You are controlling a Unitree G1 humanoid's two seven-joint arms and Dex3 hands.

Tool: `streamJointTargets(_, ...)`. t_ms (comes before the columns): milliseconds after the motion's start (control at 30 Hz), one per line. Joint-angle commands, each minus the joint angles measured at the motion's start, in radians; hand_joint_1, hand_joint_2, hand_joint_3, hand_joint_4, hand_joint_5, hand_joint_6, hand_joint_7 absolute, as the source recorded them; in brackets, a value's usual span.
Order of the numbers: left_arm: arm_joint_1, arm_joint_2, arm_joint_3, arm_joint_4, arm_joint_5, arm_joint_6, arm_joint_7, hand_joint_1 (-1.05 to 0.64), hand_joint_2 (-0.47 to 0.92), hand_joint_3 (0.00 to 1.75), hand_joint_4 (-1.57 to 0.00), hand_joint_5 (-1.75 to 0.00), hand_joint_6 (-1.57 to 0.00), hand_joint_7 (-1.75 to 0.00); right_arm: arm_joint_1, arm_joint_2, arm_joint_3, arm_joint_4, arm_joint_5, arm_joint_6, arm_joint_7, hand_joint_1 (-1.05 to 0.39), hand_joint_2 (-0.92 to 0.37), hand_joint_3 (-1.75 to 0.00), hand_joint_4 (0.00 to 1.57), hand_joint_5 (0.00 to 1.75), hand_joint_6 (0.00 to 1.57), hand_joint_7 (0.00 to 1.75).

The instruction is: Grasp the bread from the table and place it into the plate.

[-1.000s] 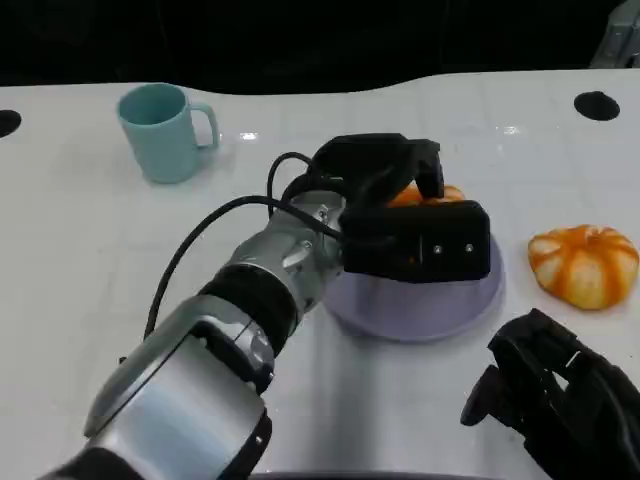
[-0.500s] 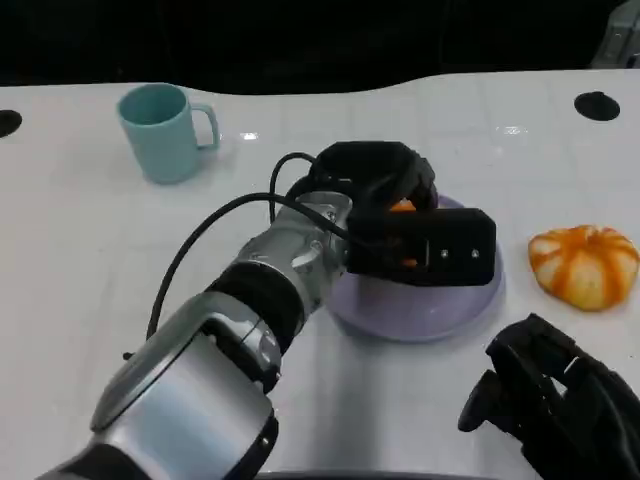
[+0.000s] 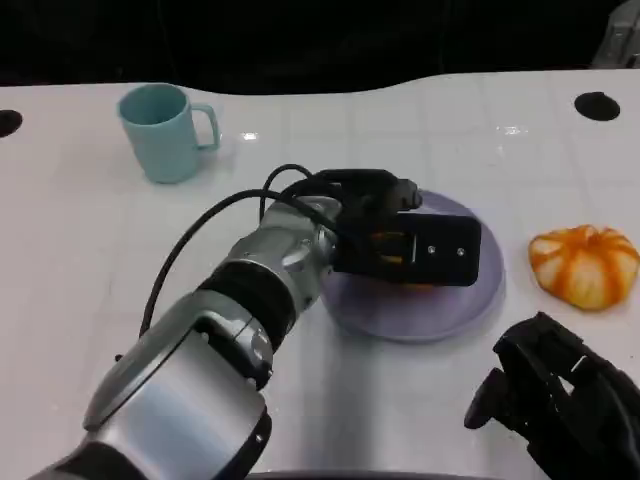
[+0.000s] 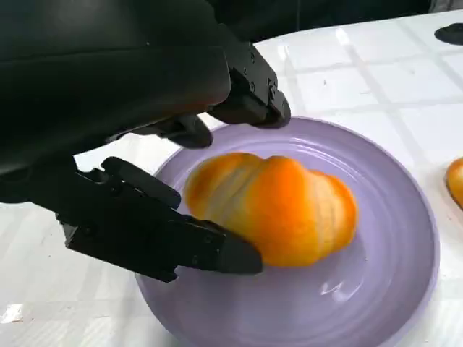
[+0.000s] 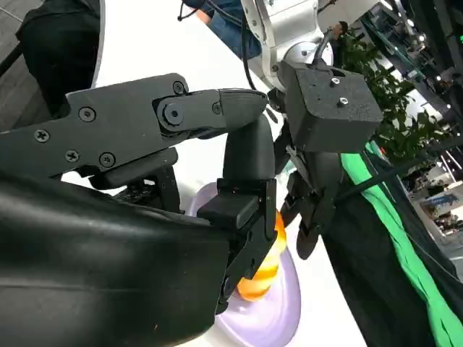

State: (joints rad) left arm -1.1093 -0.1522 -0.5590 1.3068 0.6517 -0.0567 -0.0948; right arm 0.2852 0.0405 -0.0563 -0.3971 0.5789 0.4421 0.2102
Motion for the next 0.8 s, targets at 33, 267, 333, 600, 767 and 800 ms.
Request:
streamJointTargets(33, -0.019, 0.044, 0.012, -0.005, -0.018, -0.023, -0.096, -0.82, 0.92, 0.37, -0.03, -0.03, -0.10, -0.01, -0.007, -0.014, -0.010, 0.002, 0.006, -0.006, 0.005, -0.50, -0.92, -0.19, 0.63, 1.74, 0.59, 1.44)
streamJointTargets(267, 0.006, 0.108, 0.127, -0.048, -0.140, -0.105, -0.185, -0.94, 0.92, 0.43, -0.02, -0.01, -0.08, -0.01, -0.014, -0.020, -0.019, 0.007, 0.004, 0.000, 0.002, -0.51, -0.92, -0.17, 0.63, 1.75, 0.59, 1.45)
streamJointTargets(333, 0.021, 0.125, 0.174, -0.064, -0.190, -0.123, -0.212, -0.94, 0.92, 0.43, -0.02, -0.01, -0.08, -0.01, -0.017, -0.023, -0.021, 0.013, 0.007, -0.002, 0.009, -0.51, -0.92, -0.17, 0.63, 1.75, 0.59, 1.46)
streamJointTargets(600, 0.111, 0.192, 0.370, -0.140, -0.443, -0.193, -0.454, -0.95, 0.92, 0.44, -0.07, -0.04, -0.07, -0.01, -0.021, -0.028, -0.021, 0.014, 0.003, 0.002, 0.005, -0.51, -0.92, -0.19, 0.63, 1.75, 0.58, 1.50)
streamJointTargets(767, 0.233, 0.198, 0.501, -0.308, -0.625, -0.123, -0.524, -0.78, 0.92, 0.39, -0.32, -0.19, -0.24, -0.08, -0.026, -0.022, -0.021, 0.016, 0.009, 0.006, 0.000, -0.51, -0.92, -0.19, 0.63, 1.75, 0.57, 1.51)
streamJointTargets(800, 0.258, 0.198, 0.519, -0.349, -0.655, -0.090, -0.535, -0.74, 0.92, 0.37, -0.36, -0.22, -0.26, -0.09, -0.027, -0.021, -0.020, 0.015, 0.009, 0.007, -0.001, -0.51, -0.92, -0.19, 0.64, 1.75, 0.57, 1.51)
